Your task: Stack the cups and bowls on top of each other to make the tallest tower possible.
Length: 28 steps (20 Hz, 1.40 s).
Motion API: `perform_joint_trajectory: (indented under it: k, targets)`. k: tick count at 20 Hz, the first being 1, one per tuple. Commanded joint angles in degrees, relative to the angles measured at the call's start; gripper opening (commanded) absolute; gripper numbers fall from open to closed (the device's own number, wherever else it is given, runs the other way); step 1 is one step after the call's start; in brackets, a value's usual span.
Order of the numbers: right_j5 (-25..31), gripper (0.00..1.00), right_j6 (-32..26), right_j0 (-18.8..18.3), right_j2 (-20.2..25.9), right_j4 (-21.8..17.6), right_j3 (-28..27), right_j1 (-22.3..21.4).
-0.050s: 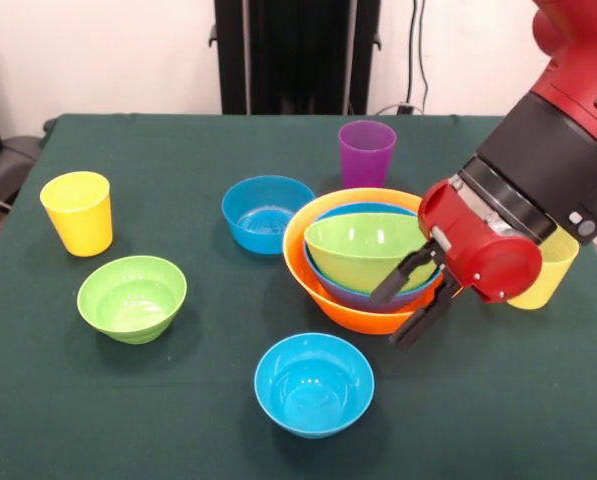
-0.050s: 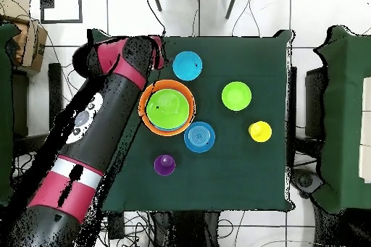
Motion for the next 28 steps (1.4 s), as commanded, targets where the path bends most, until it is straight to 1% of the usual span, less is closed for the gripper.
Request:
perform_joint_trajectory:
  k: [1, 4, 7, 9, 11, 12, 16, 18, 21, 24, 28]
  targets:
    - [-4.0, 1.0, -0.9, 0.4, 11.2, -1.3, 5.5, 0.1]
    - [-4.6, 1.0, -0.2, 0.7, 11.0, -1.5, 5.9, 0.2]
    - [-3.3, 1.0, -0.5, 1.5, 9.9, -2.3, 6.4, 0.0]
    - [-1.8, 1.0, -0.6, 2.5, 7.3, -3.7, 6.5, 0.0]
    - [-1.9, 1.0, -2.0, 3.5, 6.2, -5.1, 7.6, -1.2]
    - [-2.2, 1.0, -2.3, 4.7, 4.4, -6.4, 8.8, -2.0]
    - [-3.2, 1.0, -6.1, 7.6, 3.4, -9.9, 13.4, -8.3]
    - [-4.2, 1.0, -7.5, 8.4, 2.6, -12.0, 14.7, -10.9]
    - [-6.9, 1.0, -6.8, 9.3, 1.6, -14.8, 16.3, -13.3]
    - [-9.0, 1.0, -5.1, 10.0, 0.7, -16.7, 17.2, -14.3]
    - [-11.2, 1.0, -2.9, 10.6, 1.0, -17.9, 18.5, -13.8]
